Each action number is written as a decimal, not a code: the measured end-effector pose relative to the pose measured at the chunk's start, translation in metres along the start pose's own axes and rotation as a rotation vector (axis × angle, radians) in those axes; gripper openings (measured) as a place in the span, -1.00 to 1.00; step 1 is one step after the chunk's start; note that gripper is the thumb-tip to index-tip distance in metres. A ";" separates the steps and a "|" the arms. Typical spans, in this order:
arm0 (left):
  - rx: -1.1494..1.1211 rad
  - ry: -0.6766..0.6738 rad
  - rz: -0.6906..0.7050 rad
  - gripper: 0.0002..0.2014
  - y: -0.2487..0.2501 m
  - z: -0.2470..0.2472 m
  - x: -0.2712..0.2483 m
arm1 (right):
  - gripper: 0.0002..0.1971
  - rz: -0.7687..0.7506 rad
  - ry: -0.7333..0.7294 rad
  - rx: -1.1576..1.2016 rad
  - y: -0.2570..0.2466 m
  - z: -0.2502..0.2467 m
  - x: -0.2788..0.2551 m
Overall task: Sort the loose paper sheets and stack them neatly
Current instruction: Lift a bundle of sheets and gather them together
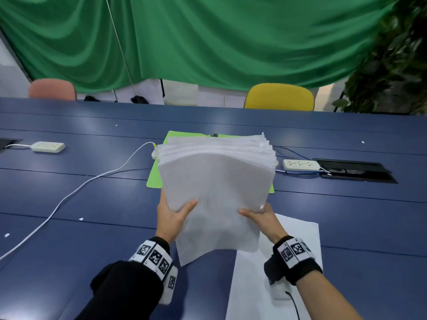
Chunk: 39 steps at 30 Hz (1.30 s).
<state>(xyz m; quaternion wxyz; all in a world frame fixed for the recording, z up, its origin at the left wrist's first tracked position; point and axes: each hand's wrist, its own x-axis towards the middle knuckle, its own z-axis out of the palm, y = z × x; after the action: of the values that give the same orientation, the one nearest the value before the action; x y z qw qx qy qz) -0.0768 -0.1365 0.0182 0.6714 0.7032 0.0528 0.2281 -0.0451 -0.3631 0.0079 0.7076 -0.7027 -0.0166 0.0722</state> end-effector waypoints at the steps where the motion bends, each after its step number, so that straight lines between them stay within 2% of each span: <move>1: 0.049 0.010 -0.027 -0.38 -0.004 0.002 -0.004 | -0.83 -0.005 0.032 -0.026 0.002 0.004 -0.001; 3: 0.125 0.034 -0.050 -0.50 0.001 0.010 -0.006 | -0.88 -0.031 0.133 -0.040 0.000 0.007 0.000; 5: 0.196 -0.007 -0.018 -0.55 0.019 0.020 0.001 | -0.87 -0.053 0.231 -0.018 -0.015 0.003 -0.001; 9: 0.248 -0.138 0.051 -0.47 0.054 0.051 0.026 | -0.83 -0.108 0.302 0.004 -0.058 -0.029 -0.012; 12: 0.249 -0.294 -0.060 -0.43 0.042 0.080 0.030 | -0.81 -0.062 0.378 -0.044 -0.059 -0.058 -0.020; 15: 0.335 -0.464 -0.249 -0.42 -0.001 0.101 0.013 | -0.74 0.149 0.469 -0.130 -0.014 -0.085 -0.034; 18: 0.543 -0.704 -0.480 -0.49 -0.050 0.108 -0.020 | -0.64 0.474 0.478 -0.354 0.051 -0.100 -0.061; 20: 0.781 -0.838 -0.577 -0.36 -0.073 0.111 -0.045 | -0.49 0.707 0.458 -0.628 0.081 -0.101 -0.077; 22: 0.960 -0.831 -0.625 -0.14 -0.076 0.112 -0.059 | -0.34 0.858 0.492 -0.837 0.089 -0.098 -0.085; 23: 0.964 -0.819 -0.640 -0.09 -0.075 0.114 -0.061 | -0.28 0.879 0.527 -0.871 0.085 -0.093 -0.086; 26: 0.767 -0.800 -0.754 -0.07 -0.076 0.117 -0.059 | -0.11 0.837 0.646 -0.758 0.085 -0.088 -0.081; 29: 0.496 -0.666 -0.866 -0.34 -0.082 0.112 -0.051 | -0.07 0.798 0.704 -0.502 0.096 -0.105 -0.079; 31: 0.408 -0.677 -0.905 -0.50 -0.080 0.108 -0.050 | -0.21 0.756 0.655 -0.370 0.102 -0.117 -0.081; 33: 0.386 -0.705 -0.868 -0.44 -0.083 0.107 -0.055 | -0.46 0.665 0.615 -0.298 0.107 -0.120 -0.084; 35: 0.370 -0.718 -0.807 -0.37 -0.092 0.108 -0.059 | -0.62 0.603 0.564 -0.205 0.106 -0.119 -0.083; 39: 0.113 -0.708 -0.841 -0.47 -0.078 0.106 -0.058 | -0.57 0.584 0.380 0.041 0.096 -0.114 -0.078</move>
<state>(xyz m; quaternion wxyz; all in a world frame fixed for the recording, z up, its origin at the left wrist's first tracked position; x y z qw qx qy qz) -0.0685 -0.2488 -0.0715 0.6426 0.6901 0.1125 -0.3133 -0.1157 -0.4859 -0.0826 0.6615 -0.6644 0.3186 0.1398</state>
